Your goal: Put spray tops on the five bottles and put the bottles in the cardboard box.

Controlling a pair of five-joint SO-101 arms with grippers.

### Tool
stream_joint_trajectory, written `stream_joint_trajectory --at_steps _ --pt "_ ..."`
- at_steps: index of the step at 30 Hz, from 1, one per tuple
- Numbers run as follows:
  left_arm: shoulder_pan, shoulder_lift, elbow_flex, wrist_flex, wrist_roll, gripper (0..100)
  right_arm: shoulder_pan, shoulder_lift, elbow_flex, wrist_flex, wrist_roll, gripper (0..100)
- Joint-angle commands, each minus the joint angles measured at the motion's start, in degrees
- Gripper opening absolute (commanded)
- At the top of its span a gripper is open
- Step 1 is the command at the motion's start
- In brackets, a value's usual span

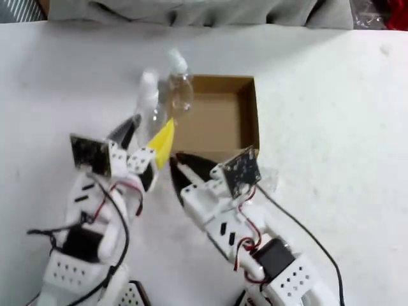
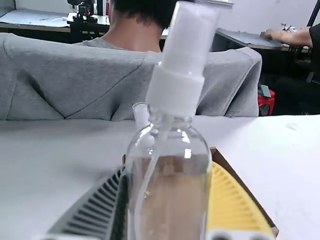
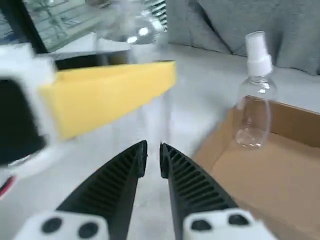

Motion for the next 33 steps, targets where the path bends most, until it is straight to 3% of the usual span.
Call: stream_joint_trajectory --at_steps 1,6,15,33 --pt "-1.19 9.54 -7.65 -4.75 0.7 3 -4.88 -4.26 6.33 -12.0 -0.44 1.5" --pt "0.48 10.42 -10.81 -4.66 0.79 3 -5.76 -9.27 13.98 -22.73 -0.18 1.5" --pt "7.6 6.37 -11.69 1.85 0.35 3 -5.14 -10.59 15.91 -23.08 -0.35 1.5" --pt "8.13 -5.49 -11.69 12.66 0.35 3 -1.63 -10.15 16.18 -22.9 0.0 1.5"
